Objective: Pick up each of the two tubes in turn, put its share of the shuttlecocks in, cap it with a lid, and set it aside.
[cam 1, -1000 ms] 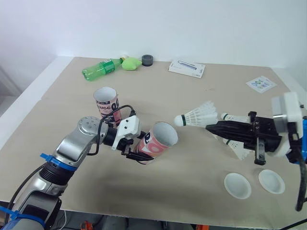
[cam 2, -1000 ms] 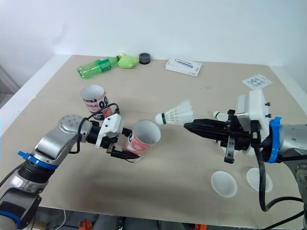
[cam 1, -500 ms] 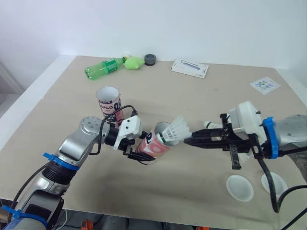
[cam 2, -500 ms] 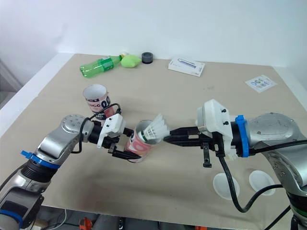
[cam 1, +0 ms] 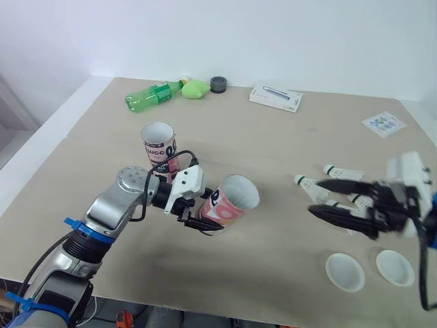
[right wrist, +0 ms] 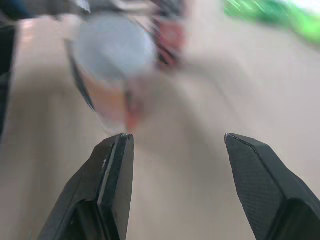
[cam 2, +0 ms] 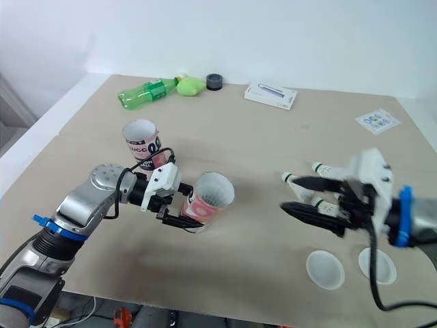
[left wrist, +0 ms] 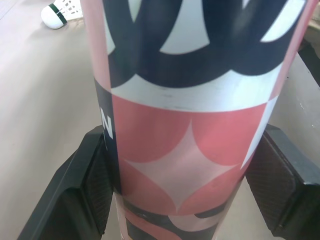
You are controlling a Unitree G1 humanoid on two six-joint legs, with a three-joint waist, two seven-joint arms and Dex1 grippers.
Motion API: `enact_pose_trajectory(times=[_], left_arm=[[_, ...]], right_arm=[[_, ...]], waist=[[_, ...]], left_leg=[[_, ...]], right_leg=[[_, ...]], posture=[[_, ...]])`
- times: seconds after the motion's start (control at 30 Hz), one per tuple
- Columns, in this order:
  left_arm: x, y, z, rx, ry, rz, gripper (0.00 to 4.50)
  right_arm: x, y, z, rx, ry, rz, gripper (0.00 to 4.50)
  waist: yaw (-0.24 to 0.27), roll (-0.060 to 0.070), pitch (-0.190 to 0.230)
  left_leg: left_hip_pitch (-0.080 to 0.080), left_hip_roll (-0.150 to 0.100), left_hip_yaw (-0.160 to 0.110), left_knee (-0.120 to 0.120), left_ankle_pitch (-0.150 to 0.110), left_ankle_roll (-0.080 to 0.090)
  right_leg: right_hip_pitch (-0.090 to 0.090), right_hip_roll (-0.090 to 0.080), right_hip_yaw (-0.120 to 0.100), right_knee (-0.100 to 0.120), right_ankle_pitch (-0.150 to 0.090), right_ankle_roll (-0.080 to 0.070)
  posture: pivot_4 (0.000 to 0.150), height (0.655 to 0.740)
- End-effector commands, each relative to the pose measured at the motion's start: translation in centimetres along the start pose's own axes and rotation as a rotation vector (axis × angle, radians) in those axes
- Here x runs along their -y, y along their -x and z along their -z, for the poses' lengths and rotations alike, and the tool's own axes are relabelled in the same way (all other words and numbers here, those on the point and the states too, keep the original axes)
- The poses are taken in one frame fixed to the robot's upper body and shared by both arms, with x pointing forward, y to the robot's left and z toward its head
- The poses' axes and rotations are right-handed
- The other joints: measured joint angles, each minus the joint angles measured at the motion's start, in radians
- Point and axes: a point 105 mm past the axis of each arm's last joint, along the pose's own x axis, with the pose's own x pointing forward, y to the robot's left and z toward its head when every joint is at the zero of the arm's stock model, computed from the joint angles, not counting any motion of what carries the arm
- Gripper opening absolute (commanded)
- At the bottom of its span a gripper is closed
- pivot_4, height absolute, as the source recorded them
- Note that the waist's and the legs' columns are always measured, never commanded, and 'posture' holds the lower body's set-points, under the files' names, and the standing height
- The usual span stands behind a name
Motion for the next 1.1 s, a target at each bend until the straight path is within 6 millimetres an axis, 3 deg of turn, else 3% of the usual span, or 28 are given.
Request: enact_pose_trajectory(times=[0.03,0.17,0.3,0.6,0.87,1.1], left_arm=[[0.6,-1.4,1.7,-0.044,0.051,0.06,3.26],[0.5,-2.8,1.5,-0.018,0.044,0.096,3.26],[0.4,-3.7,1.3,0.002,0.037,0.119,3.26],[0.3,-3.6,1.4,0.003,0.035,0.118,3.26],[0.6,-3.1,1.7,-0.006,0.05,0.099,3.26],[0.7,-2.6,1.7,-0.011,0.059,0.076,3.26]], right_arm=[[-0.7,3.8,1.3,-0.044,-0.057,0.159,3.17],[-1.8,7.0,3.9,-0.114,-0.172,0.269,3.17],[-1.5,8.4,5.7,-0.139,-0.253,0.355,3.17],[0.4,7.2,9.5,-0.13,-0.347,0.402,3.17],[2.3,6.4,10.5,-0.113,-0.342,0.412,3.17],[2.6,7.1,10.7,-0.114,-0.356,0.404,3.17]], waist=[[-0.005,0.003,-0.002],[0.004,0.006,-0.004],[0.005,0.006,-0.004],[0.009,0.005,-0.006],[0.013,0.006,-0.007],[0.012,0.006,-0.007]], left_leg=[[0.001,0.0,0.001,0.0,0.0,0.0],[0.002,0.0,0.001,0.003,0.001,0.0],[0.003,-0.002,0.003,0.005,0.001,0.0],[-0.003,-0.017,0.004,0.005,0.0,0.004],[-0.004,-0.017,0.002,0.002,-0.001,0.005],[-0.003,-0.017,0.001,0.001,-0.001,0.005]], right_leg=[[0.0,0.0,0.001,0.0,0.0,0.0],[0.002,0.0,0.002,0.0,-0.001,-0.003],[0.002,-0.002,0.004,-0.003,-0.002,-0.003],[0.005,-0.018,0.005,-0.014,-0.002,0.009],[0.009,-0.016,0.003,-0.014,0.0,0.012],[0.009,-0.016,0.003,-0.014,-0.001,0.012]], posture=[[0.15,0.7294],[0.15,0.7294],[0.15,0.7294],[0.15,0.7294],[0.15,0.7294],[0.15,0.7294]])
